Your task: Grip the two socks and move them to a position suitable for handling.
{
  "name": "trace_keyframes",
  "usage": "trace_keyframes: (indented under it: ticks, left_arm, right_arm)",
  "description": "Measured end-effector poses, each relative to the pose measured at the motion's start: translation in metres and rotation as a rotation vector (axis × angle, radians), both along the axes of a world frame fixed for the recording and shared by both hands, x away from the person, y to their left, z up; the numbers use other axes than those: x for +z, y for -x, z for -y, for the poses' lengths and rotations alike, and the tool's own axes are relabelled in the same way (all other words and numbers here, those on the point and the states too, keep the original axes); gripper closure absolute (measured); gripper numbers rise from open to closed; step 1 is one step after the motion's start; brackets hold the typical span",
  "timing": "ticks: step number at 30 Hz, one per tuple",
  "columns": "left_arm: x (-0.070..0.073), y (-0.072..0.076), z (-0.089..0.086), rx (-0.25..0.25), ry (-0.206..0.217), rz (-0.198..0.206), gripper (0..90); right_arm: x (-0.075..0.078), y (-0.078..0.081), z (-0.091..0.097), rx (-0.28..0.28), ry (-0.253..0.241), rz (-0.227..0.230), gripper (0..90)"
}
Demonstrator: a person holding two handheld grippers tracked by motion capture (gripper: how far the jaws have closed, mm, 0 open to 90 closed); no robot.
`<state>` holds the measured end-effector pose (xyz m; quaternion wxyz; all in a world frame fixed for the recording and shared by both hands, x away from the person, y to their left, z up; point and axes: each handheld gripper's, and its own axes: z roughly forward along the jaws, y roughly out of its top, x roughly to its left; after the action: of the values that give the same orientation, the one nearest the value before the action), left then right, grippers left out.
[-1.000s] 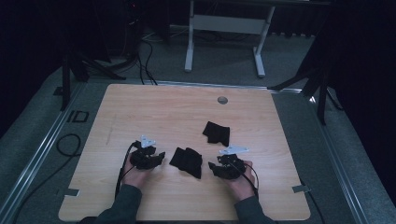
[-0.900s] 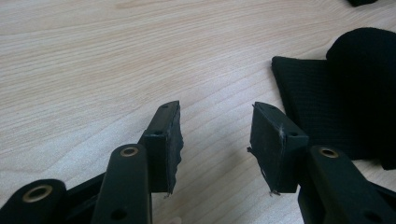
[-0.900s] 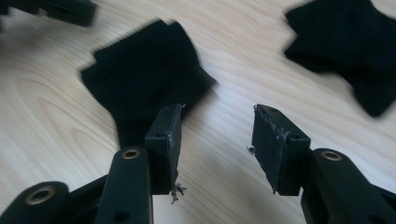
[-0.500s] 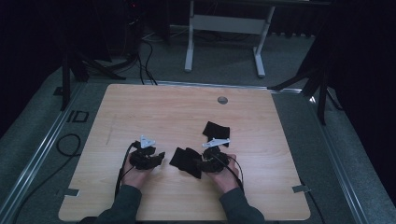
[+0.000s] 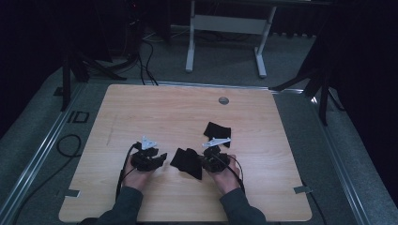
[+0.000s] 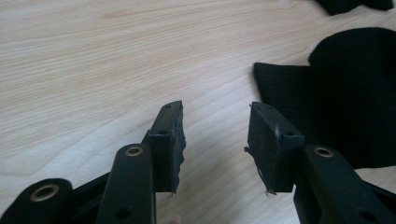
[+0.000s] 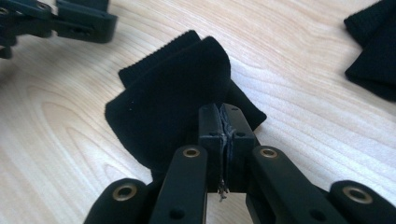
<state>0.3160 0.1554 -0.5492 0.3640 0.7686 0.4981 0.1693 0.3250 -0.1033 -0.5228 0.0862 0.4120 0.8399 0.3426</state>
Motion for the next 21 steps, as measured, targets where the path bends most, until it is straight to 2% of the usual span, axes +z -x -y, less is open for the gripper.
trace_keyframes:
  ticks: [11, 15, 17, 21]
  left_arm:
    - [0.002, 0.005, 0.016, -0.060, -0.005, 0.012, 60.5]
    - [0.003, 0.007, 0.020, -0.087, 0.020, 0.003, 63.4]
    - [0.004, 0.009, 0.027, -0.105, 0.042, 0.000, 66.8]
    - [0.003, 0.010, 0.033, -0.127, 0.043, -0.002, 76.5]
  right_arm:
    - [0.015, 0.003, 0.006, 0.013, -0.031, 0.021, 88.1]
    - [0.020, 0.004, 0.007, 0.018, -0.035, 0.027, 88.2]
    - [0.023, 0.004, 0.008, 0.029, -0.031, 0.031, 88.2]
    - [0.024, 0.005, 0.010, 0.029, -0.032, 0.031, 88.2]
